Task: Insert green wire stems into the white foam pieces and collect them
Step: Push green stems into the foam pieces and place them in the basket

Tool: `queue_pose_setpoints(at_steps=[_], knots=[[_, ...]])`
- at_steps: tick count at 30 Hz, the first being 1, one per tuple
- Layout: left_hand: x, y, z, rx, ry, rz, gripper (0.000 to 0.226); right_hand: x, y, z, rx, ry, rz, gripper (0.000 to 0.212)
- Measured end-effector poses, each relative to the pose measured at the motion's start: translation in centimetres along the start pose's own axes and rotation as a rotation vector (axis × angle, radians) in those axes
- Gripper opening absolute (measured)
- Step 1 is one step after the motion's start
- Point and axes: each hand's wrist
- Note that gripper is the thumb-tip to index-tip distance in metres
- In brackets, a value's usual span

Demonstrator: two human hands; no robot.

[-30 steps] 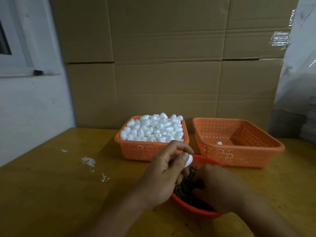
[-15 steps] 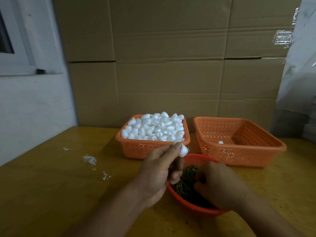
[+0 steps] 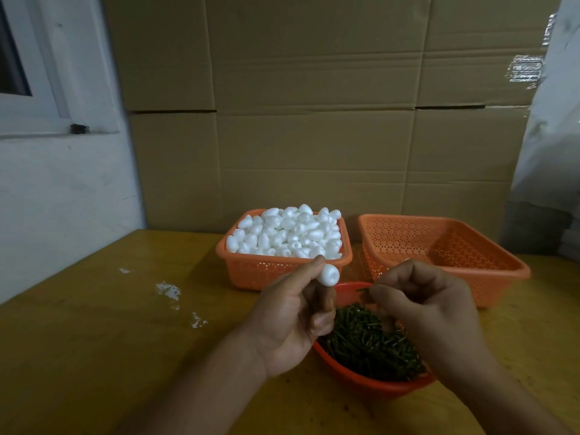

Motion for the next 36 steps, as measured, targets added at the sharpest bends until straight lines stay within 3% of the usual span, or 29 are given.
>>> queue_pose_setpoints(at_steps=[4,16,26,36], knots=[[-0.1,0.2,0.0,0.021,-0.015,-0.006,0.028,-0.9,0.5,-0.5,0.0,-0.039,0.17,0.01],[-0.2,0.6,-0.3,0.038,-0.052,0.024,0.031,-0.5,1.3,-0.9,0.009,-0.071,0.139,0.009],[-0.6,0.2,-0.2,0.003,-0.033,0.06,0.033,-0.6,1.8,-1.5,0.056,-0.175,-0.101,0.018],[-0.7,0.8,-0.4,0.051,-0.005,0.12,0.039,-0.6,1.8,-1.8,0.081,-0.269,-0.339,0.009]])
Point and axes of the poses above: each hand's wrist, its own z-axis towards the middle knuckle, its own y-axis out of the palm, x = y × z, and after that the axes turned 8 degrees about -z, right-handed
